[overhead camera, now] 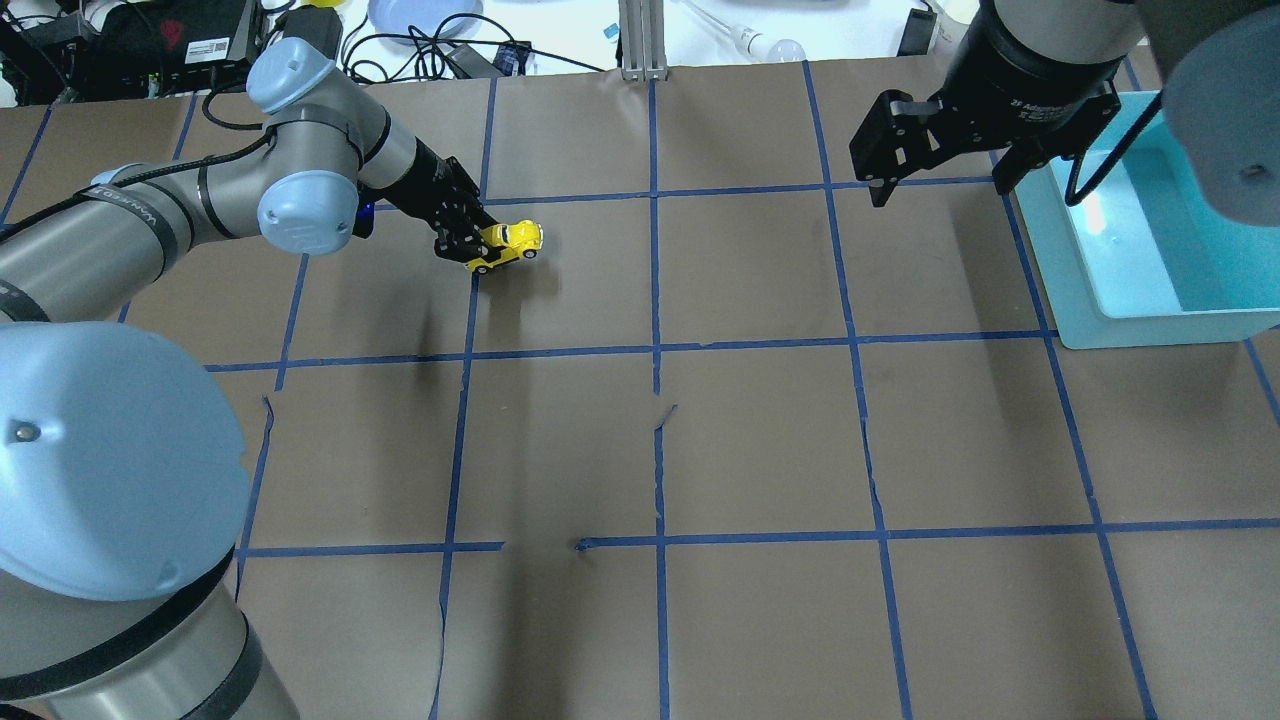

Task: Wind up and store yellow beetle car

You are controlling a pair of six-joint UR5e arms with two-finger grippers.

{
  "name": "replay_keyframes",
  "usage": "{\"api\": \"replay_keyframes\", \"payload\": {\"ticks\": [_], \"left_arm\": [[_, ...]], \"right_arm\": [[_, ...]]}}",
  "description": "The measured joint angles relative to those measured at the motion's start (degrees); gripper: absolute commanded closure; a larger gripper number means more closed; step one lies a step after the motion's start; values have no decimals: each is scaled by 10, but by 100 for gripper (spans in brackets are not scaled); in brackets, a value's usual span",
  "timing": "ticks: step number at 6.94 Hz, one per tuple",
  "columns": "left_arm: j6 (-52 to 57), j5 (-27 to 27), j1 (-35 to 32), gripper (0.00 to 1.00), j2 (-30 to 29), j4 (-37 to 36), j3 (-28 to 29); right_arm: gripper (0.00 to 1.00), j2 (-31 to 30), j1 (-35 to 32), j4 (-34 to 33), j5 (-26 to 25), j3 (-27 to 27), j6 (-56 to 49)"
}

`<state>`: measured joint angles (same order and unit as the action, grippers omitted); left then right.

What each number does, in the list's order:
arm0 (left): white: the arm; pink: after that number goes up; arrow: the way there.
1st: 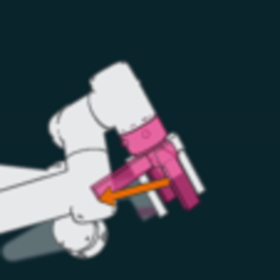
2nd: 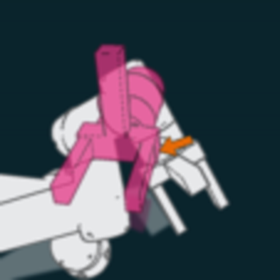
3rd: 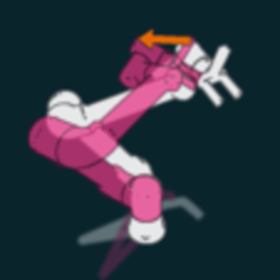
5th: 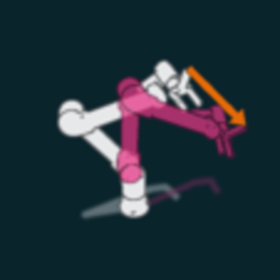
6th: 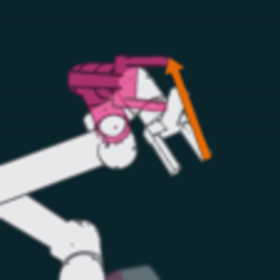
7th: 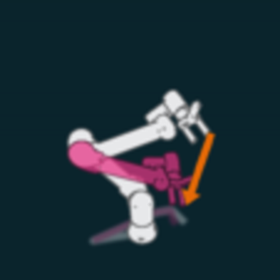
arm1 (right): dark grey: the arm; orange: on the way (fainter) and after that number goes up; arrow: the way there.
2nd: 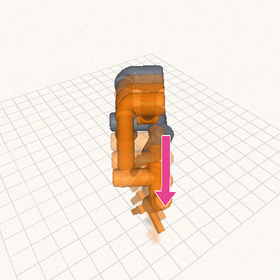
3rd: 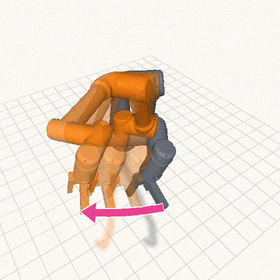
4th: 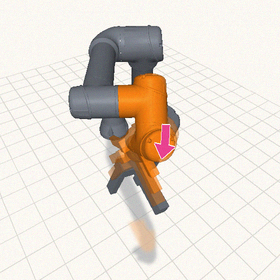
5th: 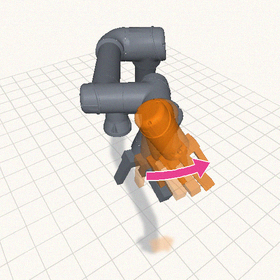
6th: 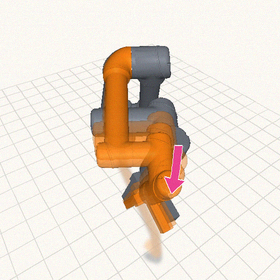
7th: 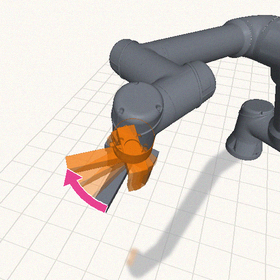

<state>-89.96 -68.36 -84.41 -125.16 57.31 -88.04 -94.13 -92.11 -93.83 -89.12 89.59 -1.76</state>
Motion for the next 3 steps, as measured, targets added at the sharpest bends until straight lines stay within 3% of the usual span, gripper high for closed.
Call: {"api": "replay_keyframes", "payload": {"ticks": [3], "left_arm": [[52, -55, 3, 100, -11, 3, 6]], "right_arm": [[0, 0, 0, 0, 0, 0, 0]]}}
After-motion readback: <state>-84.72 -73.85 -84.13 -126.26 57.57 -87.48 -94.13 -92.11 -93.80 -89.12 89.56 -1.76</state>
